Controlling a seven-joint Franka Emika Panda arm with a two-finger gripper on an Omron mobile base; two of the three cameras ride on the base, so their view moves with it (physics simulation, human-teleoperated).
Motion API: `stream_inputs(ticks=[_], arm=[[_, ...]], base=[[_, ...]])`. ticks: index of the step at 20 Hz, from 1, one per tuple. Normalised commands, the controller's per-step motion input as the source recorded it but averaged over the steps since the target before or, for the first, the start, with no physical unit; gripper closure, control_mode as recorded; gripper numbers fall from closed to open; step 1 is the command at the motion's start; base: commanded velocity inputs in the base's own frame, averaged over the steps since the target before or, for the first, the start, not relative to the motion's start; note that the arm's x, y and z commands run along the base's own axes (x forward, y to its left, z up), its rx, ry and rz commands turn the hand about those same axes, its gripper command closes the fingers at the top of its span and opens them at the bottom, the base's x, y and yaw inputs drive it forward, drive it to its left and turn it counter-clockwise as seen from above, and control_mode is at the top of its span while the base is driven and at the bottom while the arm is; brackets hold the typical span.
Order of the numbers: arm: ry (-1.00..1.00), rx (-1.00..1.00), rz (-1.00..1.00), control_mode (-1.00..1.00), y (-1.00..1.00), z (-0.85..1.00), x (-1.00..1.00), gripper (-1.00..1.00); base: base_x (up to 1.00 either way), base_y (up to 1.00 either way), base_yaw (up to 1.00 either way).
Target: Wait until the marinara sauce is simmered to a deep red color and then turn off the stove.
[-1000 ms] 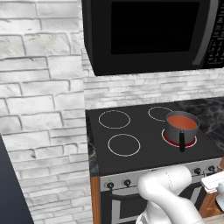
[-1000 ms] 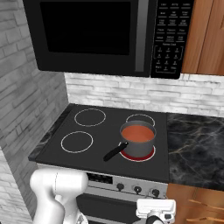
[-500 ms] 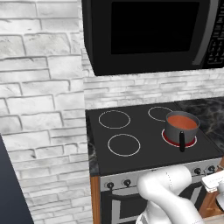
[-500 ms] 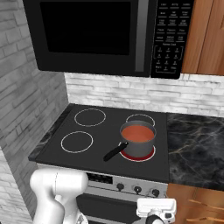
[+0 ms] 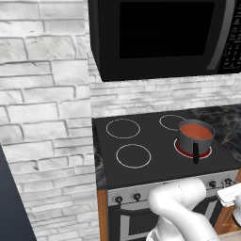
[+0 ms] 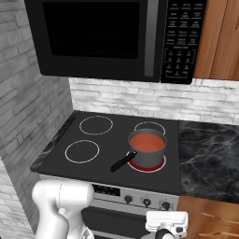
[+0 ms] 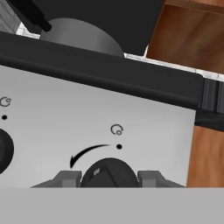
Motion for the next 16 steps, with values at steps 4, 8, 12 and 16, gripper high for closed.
stream_inputs(ticks=[4, 8, 12, 16], arm=[[0.0, 0.0, 0.0, -1.0, 0.0, 0.0, 0.0, 1.0], [0.0, 0.0, 0.0, -1.0, 0.0, 0.0, 0.0, 1.0], [0.0, 0.0, 0.0, -1.0, 0.0, 0.0, 0.0, 1.0], [0.0, 0.0, 0.0, -1.0, 0.0, 0.0, 0.0, 1.0]], base=[[0.0, 0.0, 0.0], [0.0, 0.0, 0.0], [0.0, 0.0, 0.0], [0.0, 0.0, 0.0]])
